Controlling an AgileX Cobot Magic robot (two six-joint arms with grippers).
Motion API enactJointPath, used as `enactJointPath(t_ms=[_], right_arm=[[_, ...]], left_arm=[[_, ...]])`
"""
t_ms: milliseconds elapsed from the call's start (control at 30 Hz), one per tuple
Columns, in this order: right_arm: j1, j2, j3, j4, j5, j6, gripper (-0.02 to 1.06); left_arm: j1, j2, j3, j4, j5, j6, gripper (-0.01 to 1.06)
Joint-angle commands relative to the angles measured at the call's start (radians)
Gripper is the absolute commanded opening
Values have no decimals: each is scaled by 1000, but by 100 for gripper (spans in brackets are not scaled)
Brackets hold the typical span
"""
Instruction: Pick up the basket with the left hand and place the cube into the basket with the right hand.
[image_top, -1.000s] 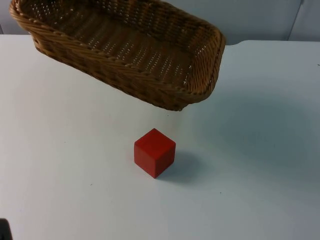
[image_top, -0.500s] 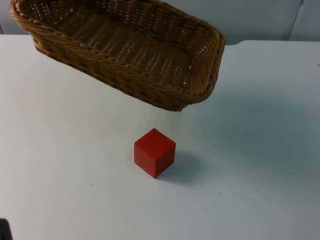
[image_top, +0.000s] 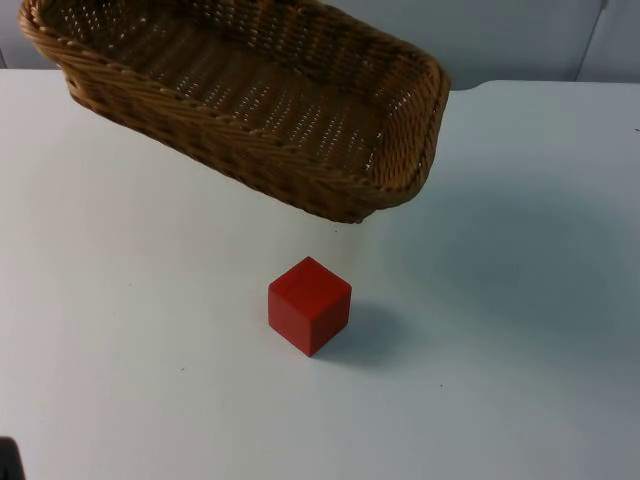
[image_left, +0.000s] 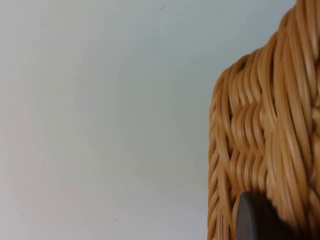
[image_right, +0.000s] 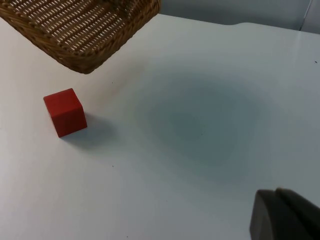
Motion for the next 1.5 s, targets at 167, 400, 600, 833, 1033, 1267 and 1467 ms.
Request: enactJointPath(t_ms=[167,400,600,833,1033,1267,1467], right_arm=[[-2,-3,3,2,-2,-5,0],[-2,-3,3,2,-2,-5,0],[-2,-3,3,4,-2,-5,0],[-39,-3,3,-2,-7,17,0],[-141,252,-11,30,-34,21,0],[-141,559,-51,275,-396,-104,0],[-141,916,-272,184,-466,-161,3]], left_arm=[[-2,-17,-10,-34,-10,-2,0],[-2,-17,-10,-34,-10,-2,0],[-2,-17,-10,-34,-10,-2,0],[-2,-17,-10,-34,-10,-2,0],[-2,-17,-10,-34,-16,-2,0],[-2,-17,-10,-34,-24,-2,0],[-2,-17,-10,-34,-30,-2,0]])
